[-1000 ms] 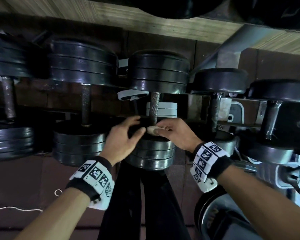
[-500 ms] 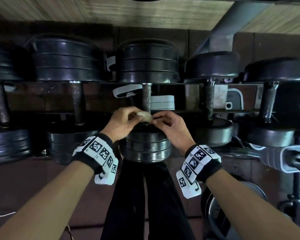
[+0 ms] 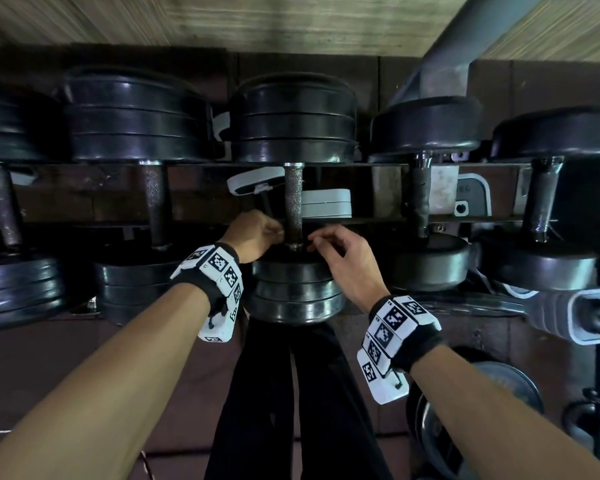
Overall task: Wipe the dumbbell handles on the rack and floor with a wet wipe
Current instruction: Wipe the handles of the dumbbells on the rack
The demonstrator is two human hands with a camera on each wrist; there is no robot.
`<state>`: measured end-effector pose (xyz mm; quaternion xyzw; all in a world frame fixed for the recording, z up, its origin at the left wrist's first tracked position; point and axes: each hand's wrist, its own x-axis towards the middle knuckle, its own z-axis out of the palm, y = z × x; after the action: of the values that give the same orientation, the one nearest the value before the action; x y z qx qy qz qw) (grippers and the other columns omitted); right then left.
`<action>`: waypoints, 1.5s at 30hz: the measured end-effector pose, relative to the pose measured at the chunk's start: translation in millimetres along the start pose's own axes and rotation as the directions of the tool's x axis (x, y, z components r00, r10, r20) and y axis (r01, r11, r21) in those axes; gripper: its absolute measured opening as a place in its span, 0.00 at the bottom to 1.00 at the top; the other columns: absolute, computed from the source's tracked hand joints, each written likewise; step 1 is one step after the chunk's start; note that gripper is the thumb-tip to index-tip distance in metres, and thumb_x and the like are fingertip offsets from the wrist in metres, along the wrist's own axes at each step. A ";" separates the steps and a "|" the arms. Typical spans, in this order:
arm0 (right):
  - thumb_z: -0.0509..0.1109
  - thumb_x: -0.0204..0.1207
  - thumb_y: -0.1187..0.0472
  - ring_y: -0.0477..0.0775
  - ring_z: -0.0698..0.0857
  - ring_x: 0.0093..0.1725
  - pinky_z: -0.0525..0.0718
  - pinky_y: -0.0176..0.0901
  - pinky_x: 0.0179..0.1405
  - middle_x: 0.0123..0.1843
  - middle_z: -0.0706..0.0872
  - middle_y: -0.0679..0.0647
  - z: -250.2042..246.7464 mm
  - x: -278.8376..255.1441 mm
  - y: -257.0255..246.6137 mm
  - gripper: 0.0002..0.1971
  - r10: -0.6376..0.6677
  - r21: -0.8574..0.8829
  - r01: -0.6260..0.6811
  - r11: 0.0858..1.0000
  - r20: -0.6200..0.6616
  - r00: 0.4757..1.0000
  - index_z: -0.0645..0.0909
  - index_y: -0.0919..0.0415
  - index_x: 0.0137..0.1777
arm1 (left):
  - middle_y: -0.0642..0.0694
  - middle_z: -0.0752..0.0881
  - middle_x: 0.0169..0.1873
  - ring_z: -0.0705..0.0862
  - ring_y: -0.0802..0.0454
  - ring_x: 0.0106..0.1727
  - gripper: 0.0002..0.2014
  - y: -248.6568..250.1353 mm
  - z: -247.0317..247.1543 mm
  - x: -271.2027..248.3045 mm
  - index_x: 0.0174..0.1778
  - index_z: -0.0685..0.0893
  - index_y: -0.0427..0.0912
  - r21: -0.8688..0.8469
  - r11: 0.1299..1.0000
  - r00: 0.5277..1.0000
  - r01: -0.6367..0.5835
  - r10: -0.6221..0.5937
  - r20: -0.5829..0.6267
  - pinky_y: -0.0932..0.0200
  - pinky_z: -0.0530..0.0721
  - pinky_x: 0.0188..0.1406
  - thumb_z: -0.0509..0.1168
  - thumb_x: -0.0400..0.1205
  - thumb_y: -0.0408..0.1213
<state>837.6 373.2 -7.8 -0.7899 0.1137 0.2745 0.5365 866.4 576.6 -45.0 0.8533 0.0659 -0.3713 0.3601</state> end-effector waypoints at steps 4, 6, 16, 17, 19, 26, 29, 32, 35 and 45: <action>0.70 0.84 0.61 0.45 0.89 0.52 0.84 0.45 0.63 0.46 0.92 0.48 -0.1 2.1 1.0 0.05 0.005 -0.025 -0.005 1.000 0.003 1.000 0.88 0.54 0.52 | 0.47 0.93 0.51 0.90 0.49 0.56 0.11 0.2 -5.4 -14.0 0.53 0.93 0.49 0.060 0.998 0.999 -0.014 0.016 -0.044 0.51 0.85 0.58 0.72 0.82 0.49; 0.70 0.84 0.61 0.45 0.89 0.51 0.84 0.44 0.62 0.45 0.92 0.48 0.5 2.9 1.4 0.05 0.007 -0.032 -0.007 0.999 -0.006 1.000 0.89 0.55 0.52 | 0.48 0.93 0.51 0.90 0.51 0.56 0.12 -2.8 -8.3 -21.9 0.54 0.93 0.52 0.042 0.999 0.999 -0.023 0.025 -0.037 0.50 0.86 0.58 0.71 0.81 0.52; 0.70 0.84 0.62 0.44 0.89 0.50 0.84 0.40 0.59 0.45 0.92 0.46 -1.2 7.2 4.3 0.06 -0.001 -0.055 0.001 0.999 0.002 1.000 0.88 0.52 0.50 | 0.42 0.92 0.52 0.89 0.47 0.58 0.07 -1.1 2.0 5.2 0.52 0.91 0.39 -0.052 0.995 0.996 0.085 -0.086 -0.017 0.58 0.82 0.58 0.72 0.82 0.37; 0.70 0.84 0.62 0.43 0.89 0.50 0.84 0.39 0.59 0.45 0.92 0.46 -1.2 7.4 4.3 0.06 0.000 -0.057 0.000 0.998 -0.001 1.000 0.88 0.52 0.50 | 0.41 0.92 0.51 0.89 0.47 0.57 0.07 2.7 3.8 7.5 0.52 0.91 0.38 -0.038 0.997 0.998 0.068 -0.068 0.001 0.62 0.79 0.53 0.71 0.83 0.36; 0.70 0.84 0.62 0.42 0.89 0.49 0.83 0.38 0.58 0.45 0.92 0.46 -1.2 7.1 4.1 0.06 0.004 -0.059 -0.004 0.998 -0.004 1.000 0.88 0.52 0.50 | 0.43 0.92 0.47 0.89 0.47 0.56 0.05 4.9 5.7 6.7 0.47 0.91 0.39 -0.046 0.998 0.999 0.043 -0.043 0.006 0.66 0.75 0.45 0.70 0.83 0.34; 0.71 0.83 0.61 0.43 0.88 0.49 0.82 0.33 0.55 0.46 0.92 0.47 -2.4 9.0 -3.2 0.05 0.023 -0.069 -0.021 0.997 0.023 0.999 0.88 0.54 0.52 | 0.49 0.93 0.50 0.90 0.55 0.54 0.08 8.3 -9.4 -24.2 0.54 0.93 0.46 -0.050 0.999 0.999 -0.006 0.004 -0.044 0.59 0.85 0.58 0.73 0.81 0.41; 0.73 0.82 0.57 0.42 0.87 0.52 0.81 0.31 0.56 0.51 0.90 0.49 -4.8 10.8 -13.1 0.11 0.063 -0.055 -0.055 0.997 0.145 0.987 0.86 0.51 0.63 | 0.56 0.91 0.47 0.88 0.67 0.50 0.07 23.9 -19.1 -46.3 0.54 0.91 0.49 -0.166 0.986 0.999 -0.031 0.036 0.027 0.74 0.81 0.53 0.71 0.82 0.39; 0.72 0.82 0.49 0.43 0.83 0.64 0.77 0.36 0.67 0.62 0.87 0.46 -9.2 14.6 -21.1 0.18 0.089 -0.153 -0.040 0.987 0.328 0.941 0.81 0.46 0.72 | 0.53 0.93 0.41 0.90 0.64 0.47 0.05 33.1 -22.6 -54.2 0.49 0.90 0.50 -0.395 0.918 1.000 -0.009 0.013 0.009 0.71 0.82 0.55 0.75 0.79 0.39; 0.71 0.83 0.50 0.45 0.85 0.56 0.79 0.41 0.60 0.54 0.89 0.47 -13.9 19.7 -26.8 0.11 0.059 -0.176 0.001 0.984 0.339 0.939 0.85 0.53 0.59 | 0.50 0.93 0.39 0.91 0.59 0.46 0.09 31.0 -18.9 -48.2 0.49 0.89 0.47 -0.520 0.854 0.996 0.021 -0.061 -0.059 0.64 0.83 0.54 0.78 0.76 0.43; 0.69 0.86 0.58 0.52 0.92 0.40 0.87 0.42 0.41 0.45 0.93 0.56 -5.3 80.3 -17.2 0.05 0.197 0.108 -0.197 0.974 0.018 0.980 0.82 0.58 0.49 | 0.61 0.88 0.37 0.85 0.61 0.42 0.10 6.0 33.3 -38.4 0.43 0.82 0.58 -0.462 0.882 0.890 0.099 -0.286 -0.355 0.48 0.82 0.59 0.59 0.87 0.40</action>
<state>913.6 384.4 -37.5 -0.7431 0.2044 0.3225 0.5496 821.6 556.0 -31.0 0.7999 0.3073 -0.1933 0.4779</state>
